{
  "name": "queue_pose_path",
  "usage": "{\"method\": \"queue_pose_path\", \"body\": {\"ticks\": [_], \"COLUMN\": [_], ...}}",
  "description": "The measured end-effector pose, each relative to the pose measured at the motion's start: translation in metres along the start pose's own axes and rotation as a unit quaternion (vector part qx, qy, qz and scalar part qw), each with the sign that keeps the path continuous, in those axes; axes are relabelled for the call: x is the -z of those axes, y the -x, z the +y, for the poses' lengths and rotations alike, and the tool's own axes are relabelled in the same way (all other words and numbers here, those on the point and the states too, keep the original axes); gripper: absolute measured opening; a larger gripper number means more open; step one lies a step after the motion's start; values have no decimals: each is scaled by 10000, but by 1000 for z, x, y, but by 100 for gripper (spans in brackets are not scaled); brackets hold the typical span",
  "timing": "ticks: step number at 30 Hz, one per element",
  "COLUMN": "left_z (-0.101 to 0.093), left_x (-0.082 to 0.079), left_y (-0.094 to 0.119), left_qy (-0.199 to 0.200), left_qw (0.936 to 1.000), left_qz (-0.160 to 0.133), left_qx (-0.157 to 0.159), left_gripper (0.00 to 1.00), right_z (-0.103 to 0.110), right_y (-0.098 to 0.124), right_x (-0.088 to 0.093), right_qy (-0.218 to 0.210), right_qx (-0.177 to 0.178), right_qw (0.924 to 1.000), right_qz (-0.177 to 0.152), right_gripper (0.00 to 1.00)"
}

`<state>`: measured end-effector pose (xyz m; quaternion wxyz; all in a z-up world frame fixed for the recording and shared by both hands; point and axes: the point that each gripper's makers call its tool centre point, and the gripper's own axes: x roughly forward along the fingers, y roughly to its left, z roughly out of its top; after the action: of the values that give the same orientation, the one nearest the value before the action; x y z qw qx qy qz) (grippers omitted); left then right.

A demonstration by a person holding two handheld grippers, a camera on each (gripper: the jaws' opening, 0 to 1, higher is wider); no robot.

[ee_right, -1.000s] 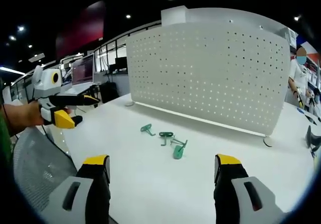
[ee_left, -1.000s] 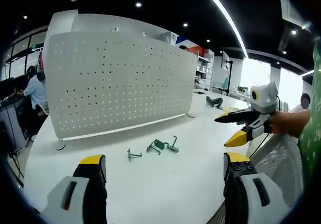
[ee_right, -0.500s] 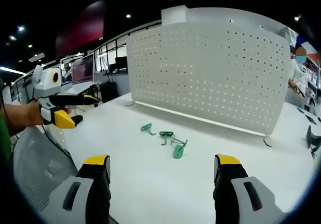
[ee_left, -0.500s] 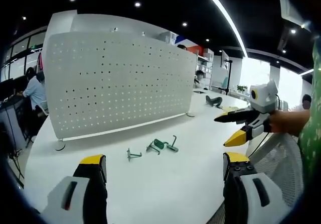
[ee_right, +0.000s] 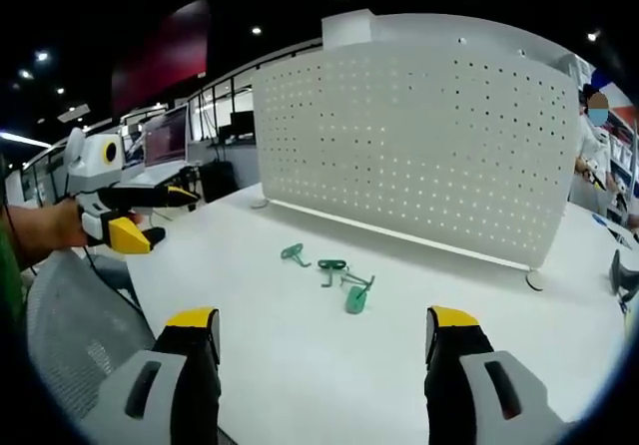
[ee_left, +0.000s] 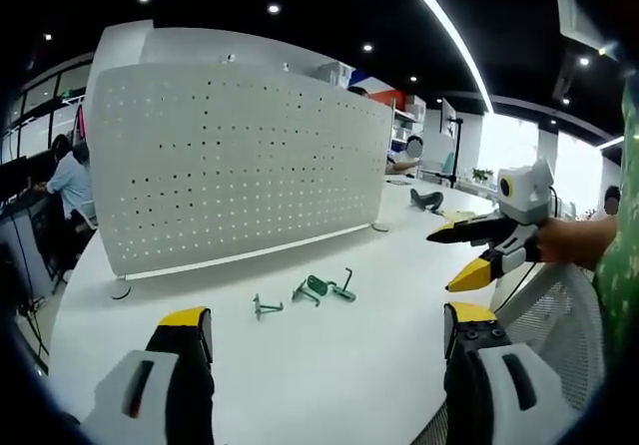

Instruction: Insert the hook assembly into the mounting plate slot until the hook locks in place.

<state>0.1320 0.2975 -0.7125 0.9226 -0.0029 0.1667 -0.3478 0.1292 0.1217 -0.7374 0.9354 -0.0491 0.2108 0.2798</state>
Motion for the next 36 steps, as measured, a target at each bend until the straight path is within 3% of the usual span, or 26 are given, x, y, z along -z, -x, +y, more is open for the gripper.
{"method": "queue_pose_path", "body": {"ticks": [25,36], "left_z": [0,2], "left_x": [2,1], "left_y": [0,0], "left_qy": [-17,-12], "left_qw": [10000,10000], "left_qz": [42,13], "left_qx": [0,-26], "left_gripper": [98,98], "right_z": [0,-6], "right_y": [0,0], "right_x": [5,-6], "right_qy": [30,110], "right_qx": [-49,-39], "right_qw": [9999,9999], "right_qz": [139,96], "right_gripper": [85,84]}}
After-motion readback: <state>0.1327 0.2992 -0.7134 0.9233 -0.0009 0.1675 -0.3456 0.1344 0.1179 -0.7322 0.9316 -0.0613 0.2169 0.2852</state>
